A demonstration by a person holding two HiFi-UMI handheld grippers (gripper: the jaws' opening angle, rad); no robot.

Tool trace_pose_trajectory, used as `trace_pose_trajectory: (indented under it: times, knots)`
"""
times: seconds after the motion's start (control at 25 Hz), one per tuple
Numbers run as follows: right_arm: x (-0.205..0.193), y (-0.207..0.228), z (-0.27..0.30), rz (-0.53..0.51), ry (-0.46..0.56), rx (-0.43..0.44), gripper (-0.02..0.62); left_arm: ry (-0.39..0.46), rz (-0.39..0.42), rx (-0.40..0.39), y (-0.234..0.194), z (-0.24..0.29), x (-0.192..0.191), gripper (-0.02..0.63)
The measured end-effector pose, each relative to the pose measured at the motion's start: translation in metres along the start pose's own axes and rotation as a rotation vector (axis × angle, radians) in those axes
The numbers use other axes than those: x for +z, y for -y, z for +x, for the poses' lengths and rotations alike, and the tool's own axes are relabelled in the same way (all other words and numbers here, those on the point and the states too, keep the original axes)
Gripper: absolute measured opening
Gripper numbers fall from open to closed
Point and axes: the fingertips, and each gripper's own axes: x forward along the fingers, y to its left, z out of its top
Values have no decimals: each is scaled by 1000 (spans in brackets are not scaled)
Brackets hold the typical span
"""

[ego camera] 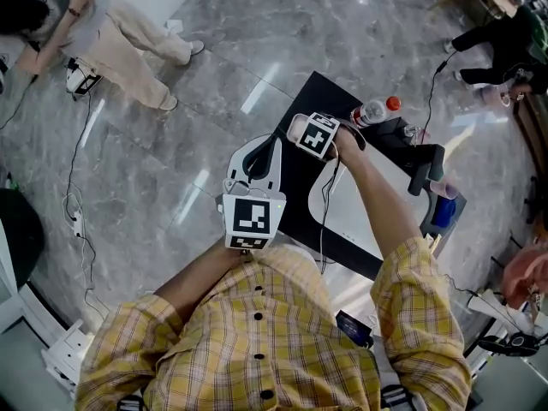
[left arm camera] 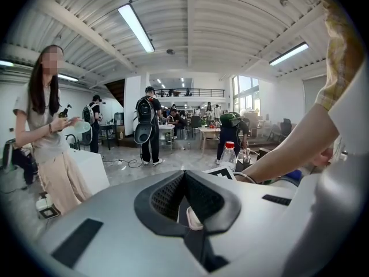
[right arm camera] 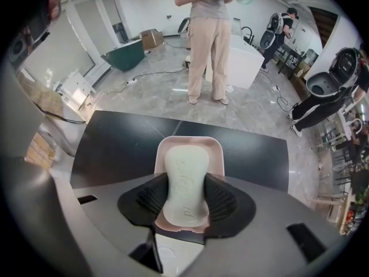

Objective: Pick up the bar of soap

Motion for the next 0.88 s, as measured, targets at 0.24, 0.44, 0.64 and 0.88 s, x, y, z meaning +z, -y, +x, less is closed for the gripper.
trace_pose_trajectory:
  times: [0.24,0.44,0.64,0.88]
  knots:
    - [7,-1,-16,16,60,-7,212,3,-6,-10,7,10,2,11]
    - [9,0,-38,78,157,-38,212,20,-17,-21,18,16,8,11]
    - [11,7,-91,276,401,-138,212,34,-24,-20,21,17,12,11]
    - [5,0,-165,464,652,-287,212,65,-37,-27,28,15,21,11]
